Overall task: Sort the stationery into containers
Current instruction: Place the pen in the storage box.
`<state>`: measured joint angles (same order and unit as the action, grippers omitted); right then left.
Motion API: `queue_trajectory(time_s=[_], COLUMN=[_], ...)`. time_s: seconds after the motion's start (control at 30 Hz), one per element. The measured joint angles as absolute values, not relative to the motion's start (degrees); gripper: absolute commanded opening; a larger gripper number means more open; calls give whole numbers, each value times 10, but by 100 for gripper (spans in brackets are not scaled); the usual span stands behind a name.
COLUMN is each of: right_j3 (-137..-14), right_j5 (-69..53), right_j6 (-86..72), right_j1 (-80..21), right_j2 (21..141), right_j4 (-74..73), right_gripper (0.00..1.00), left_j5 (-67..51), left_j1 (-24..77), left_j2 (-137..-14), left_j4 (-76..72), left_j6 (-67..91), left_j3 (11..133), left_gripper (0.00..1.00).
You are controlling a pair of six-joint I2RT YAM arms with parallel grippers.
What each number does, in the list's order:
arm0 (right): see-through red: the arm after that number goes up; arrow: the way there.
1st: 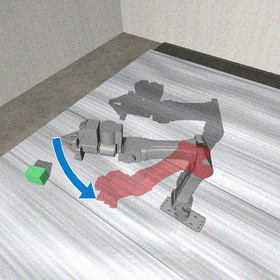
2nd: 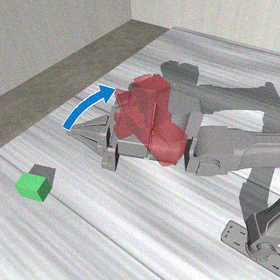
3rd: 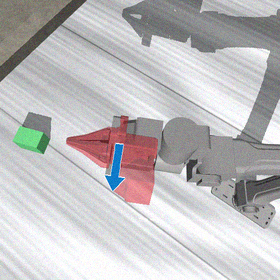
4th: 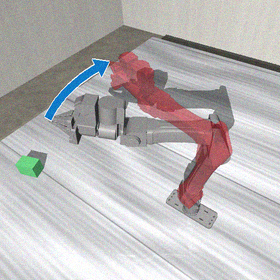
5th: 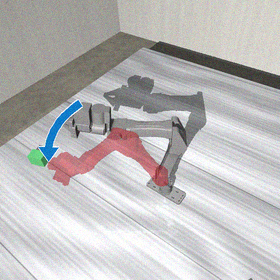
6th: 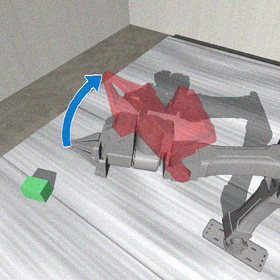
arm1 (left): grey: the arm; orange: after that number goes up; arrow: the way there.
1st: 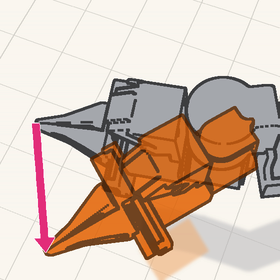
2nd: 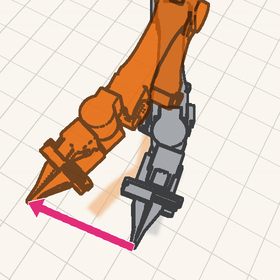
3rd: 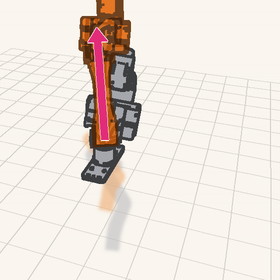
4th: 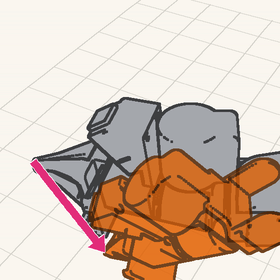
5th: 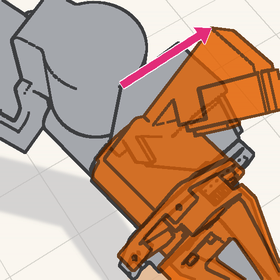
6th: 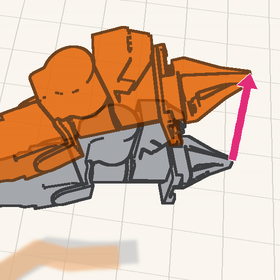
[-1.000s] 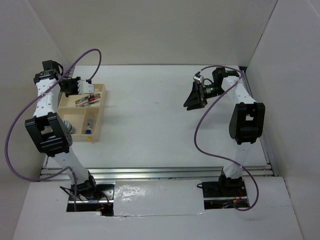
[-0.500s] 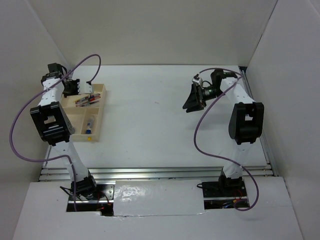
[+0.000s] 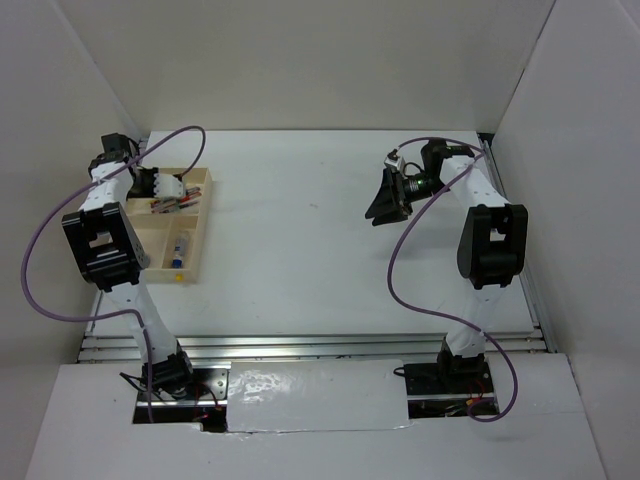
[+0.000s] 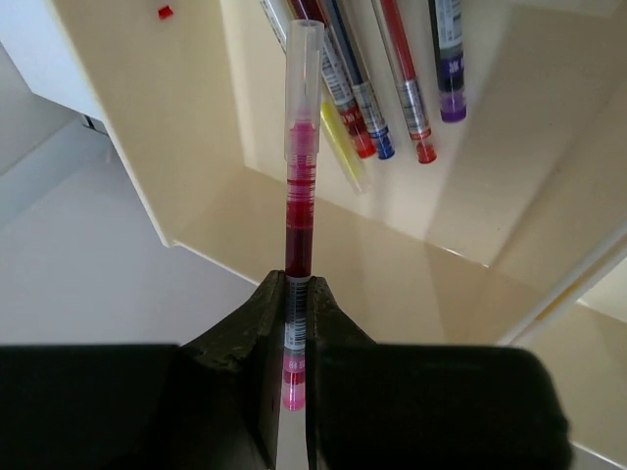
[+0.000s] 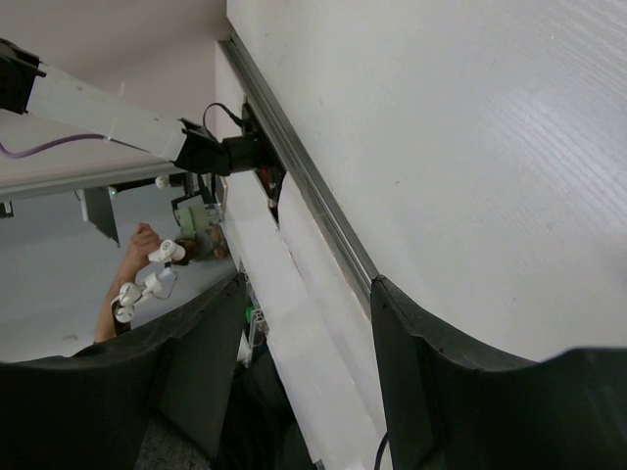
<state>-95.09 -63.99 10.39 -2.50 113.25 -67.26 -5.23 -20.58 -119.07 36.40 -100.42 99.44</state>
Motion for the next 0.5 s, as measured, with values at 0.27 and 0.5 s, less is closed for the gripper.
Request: queue_trajectory(time_s=[0.27,0.5], right_j3=[-951,-951], right_j5=[-640,-640], right_j6=[103,103], right_j1=[-25,-25], right_j2=[1133,1133], right_j4=[-672,-671], right_gripper=[60,60], left_j5=[-15,-4], left_j1=[-206,-198], left_j2=[-1190,-1189], left_j4=[386,413], left_j6=[-1032,-1035], left_j3=[995,995], left_gripper=[0,0])
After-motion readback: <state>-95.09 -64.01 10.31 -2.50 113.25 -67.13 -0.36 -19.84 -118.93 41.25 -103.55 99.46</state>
